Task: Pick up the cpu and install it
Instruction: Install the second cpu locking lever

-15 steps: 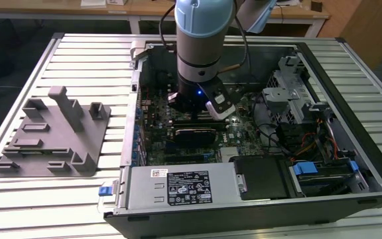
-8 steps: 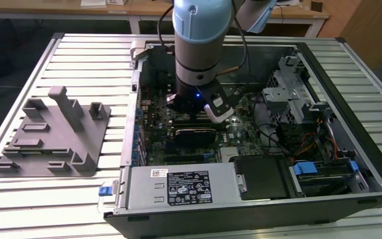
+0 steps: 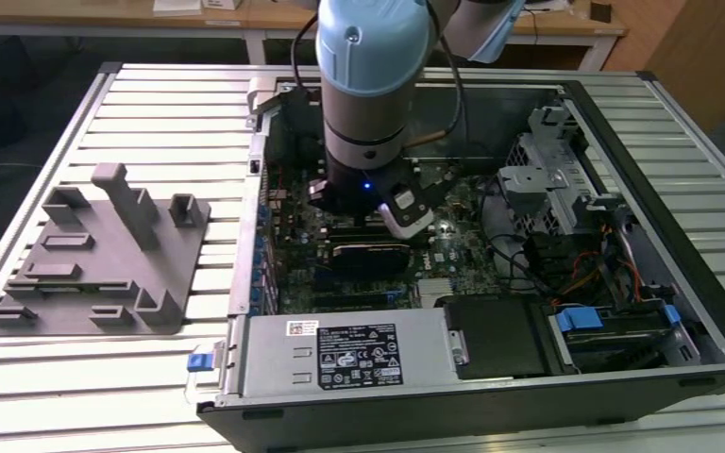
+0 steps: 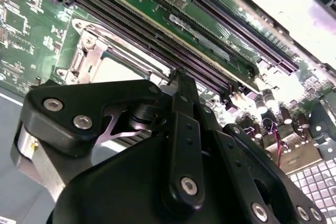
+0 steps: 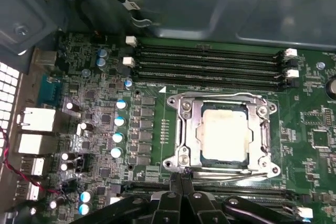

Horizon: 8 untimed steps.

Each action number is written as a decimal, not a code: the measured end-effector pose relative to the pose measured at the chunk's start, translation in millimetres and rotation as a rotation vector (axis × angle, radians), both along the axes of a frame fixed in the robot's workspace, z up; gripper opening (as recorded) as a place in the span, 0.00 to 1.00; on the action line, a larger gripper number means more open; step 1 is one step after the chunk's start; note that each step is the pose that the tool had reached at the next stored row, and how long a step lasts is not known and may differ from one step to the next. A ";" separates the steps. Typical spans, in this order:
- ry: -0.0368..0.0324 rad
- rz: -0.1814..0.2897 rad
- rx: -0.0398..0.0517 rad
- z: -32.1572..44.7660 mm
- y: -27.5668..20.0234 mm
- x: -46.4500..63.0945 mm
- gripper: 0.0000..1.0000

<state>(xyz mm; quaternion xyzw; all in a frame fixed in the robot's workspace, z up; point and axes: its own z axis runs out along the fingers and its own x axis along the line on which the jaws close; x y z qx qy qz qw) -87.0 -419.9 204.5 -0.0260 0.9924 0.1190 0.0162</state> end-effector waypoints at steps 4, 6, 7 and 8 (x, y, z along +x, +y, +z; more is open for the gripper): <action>-0.0001 -0.001 0.0134 -3.3 0.1 -1.3 0.11; -0.0001 -0.002 0.0184 -4.9 0.1 -1.4 0.11; 0.0000 -0.002 0.0207 -5.6 0.0 -1.4 0.11; 0.0000 -0.002 0.0232 -6.3 0.0 -1.5 0.11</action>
